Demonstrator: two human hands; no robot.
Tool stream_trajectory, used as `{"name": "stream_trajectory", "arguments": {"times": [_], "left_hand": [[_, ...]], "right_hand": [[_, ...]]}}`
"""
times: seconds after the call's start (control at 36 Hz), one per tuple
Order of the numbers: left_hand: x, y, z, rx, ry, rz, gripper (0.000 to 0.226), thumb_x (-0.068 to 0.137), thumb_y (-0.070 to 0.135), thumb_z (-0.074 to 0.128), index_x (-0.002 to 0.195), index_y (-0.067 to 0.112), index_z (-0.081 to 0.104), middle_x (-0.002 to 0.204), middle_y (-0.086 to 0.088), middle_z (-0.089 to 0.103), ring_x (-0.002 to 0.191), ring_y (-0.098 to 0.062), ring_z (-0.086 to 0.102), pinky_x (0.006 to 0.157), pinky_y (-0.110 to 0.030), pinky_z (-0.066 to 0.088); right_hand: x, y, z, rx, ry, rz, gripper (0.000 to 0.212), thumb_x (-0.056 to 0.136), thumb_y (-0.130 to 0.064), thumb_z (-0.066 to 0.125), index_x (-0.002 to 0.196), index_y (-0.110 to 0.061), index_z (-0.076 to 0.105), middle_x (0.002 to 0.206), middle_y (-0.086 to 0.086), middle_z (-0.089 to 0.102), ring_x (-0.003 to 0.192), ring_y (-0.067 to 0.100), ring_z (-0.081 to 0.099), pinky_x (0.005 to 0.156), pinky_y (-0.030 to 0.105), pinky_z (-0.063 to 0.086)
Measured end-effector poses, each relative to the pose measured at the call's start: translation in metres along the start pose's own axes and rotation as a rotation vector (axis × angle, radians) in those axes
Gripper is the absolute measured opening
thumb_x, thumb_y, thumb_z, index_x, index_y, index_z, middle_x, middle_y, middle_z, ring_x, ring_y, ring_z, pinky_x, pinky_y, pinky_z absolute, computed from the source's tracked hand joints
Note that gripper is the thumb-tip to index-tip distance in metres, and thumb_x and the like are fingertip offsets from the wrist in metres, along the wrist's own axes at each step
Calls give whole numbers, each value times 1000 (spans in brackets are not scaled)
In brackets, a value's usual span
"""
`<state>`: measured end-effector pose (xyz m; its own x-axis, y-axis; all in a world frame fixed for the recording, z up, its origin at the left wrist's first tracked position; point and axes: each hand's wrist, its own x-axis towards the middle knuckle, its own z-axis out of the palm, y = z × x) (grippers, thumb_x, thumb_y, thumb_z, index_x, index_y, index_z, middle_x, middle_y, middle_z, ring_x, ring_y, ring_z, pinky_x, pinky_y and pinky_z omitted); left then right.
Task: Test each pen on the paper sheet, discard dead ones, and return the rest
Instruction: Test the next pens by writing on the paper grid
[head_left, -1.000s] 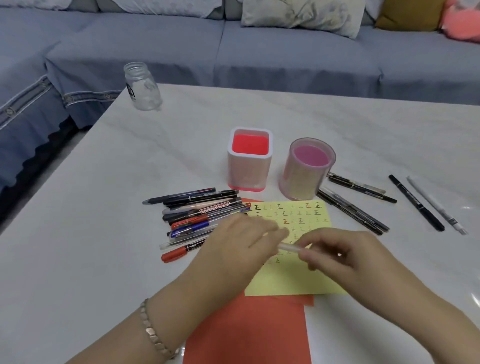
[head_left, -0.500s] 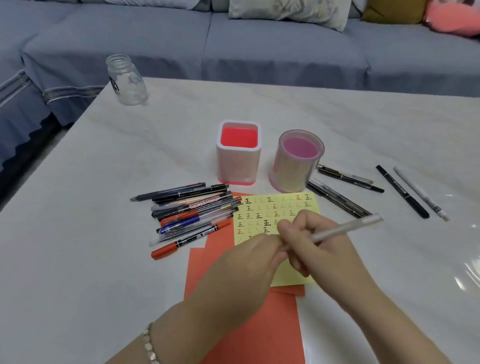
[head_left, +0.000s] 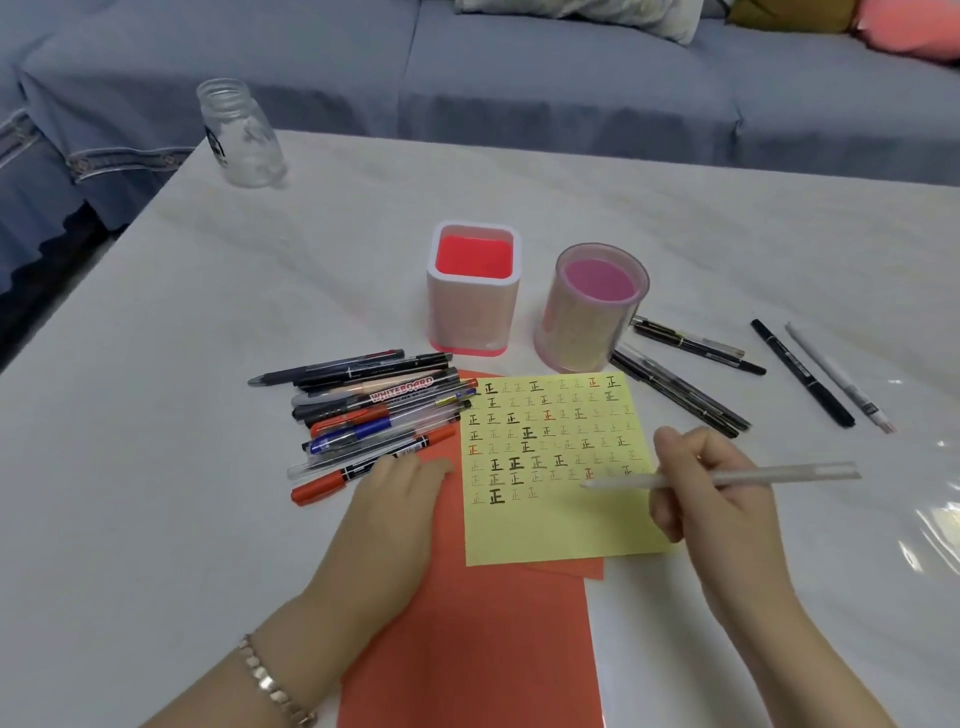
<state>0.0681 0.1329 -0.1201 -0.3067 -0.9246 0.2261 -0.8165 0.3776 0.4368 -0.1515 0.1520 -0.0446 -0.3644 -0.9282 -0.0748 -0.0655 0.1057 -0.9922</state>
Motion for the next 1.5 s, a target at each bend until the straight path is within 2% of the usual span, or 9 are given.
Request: {"name": "stream_trajectory", "arguments": {"times": [0.14,0.19,0.31,0.44,0.72,0.83,1.0,1.33,1.5], "left_hand": [[-3,2,7,99,95,70,32,83,13,36,111,11,52,102,-10,58,93,-22,44,78,-38,45],[-3,14,9,56,93,114,33,85,13,39,115,8,53,109,-16,61,102,-27,48,92,-46,42],[-11,38,16,17,-84,199,41,86,20,43,126,17,49,135,-14,50,128,-25,38,111,-39,21],[-19,43,27,11,-228,142,41,88,35,43,128,31,53,146,-14,36,137,-26,29,111,-38,16],[-19,40,30,1,-237,104,43,87,40,43,129,35,52,147,-12,35,139,-24,26,110,-40,18],[-19,40,29,-5,-233,96,44,86,40,44,128,35,54,147,-11,36,139,-24,27,111,-40,17],[-19,41,28,-7,-240,87,44,86,40,42,128,34,54,147,-11,36,139,-24,27,112,-39,16],[-18,42,28,-18,-249,73,44,84,41,44,125,33,56,145,-11,39,138,-24,29,110,-43,19],[-18,41,28,-9,-250,76,44,84,41,43,126,34,56,145,-11,38,138,-25,27,110,-44,19]], "right_hand": [[-4,17,-2,-24,-1,46,29,92,-14,51,65,-6,44,40,0,38,37,8,31,38,14,29],[-4,23,-1,-12,-5,60,18,93,-11,50,77,-6,55,41,0,42,39,8,37,40,14,33],[-3,29,5,62,-35,64,22,96,-12,44,89,-7,65,63,15,65,57,18,60,54,18,49],[2,31,15,89,-37,82,21,90,-23,54,81,-9,67,80,14,71,72,21,68,63,22,55],[20,49,38,-101,182,-23,47,81,-24,69,45,-10,42,37,3,52,40,11,47,46,15,38],[19,65,48,-170,242,-65,47,84,-15,63,47,-5,36,45,20,42,46,13,41,49,25,34],[15,69,53,-185,234,-109,39,76,-20,53,49,0,34,50,29,41,42,7,40,49,23,33],[15,71,52,-259,196,-153,39,74,-20,52,50,6,36,49,29,43,42,6,42,48,18,32],[16,74,53,-289,205,-192,37,73,-19,52,45,-17,28,43,1,31,44,8,32,45,15,26]]}}
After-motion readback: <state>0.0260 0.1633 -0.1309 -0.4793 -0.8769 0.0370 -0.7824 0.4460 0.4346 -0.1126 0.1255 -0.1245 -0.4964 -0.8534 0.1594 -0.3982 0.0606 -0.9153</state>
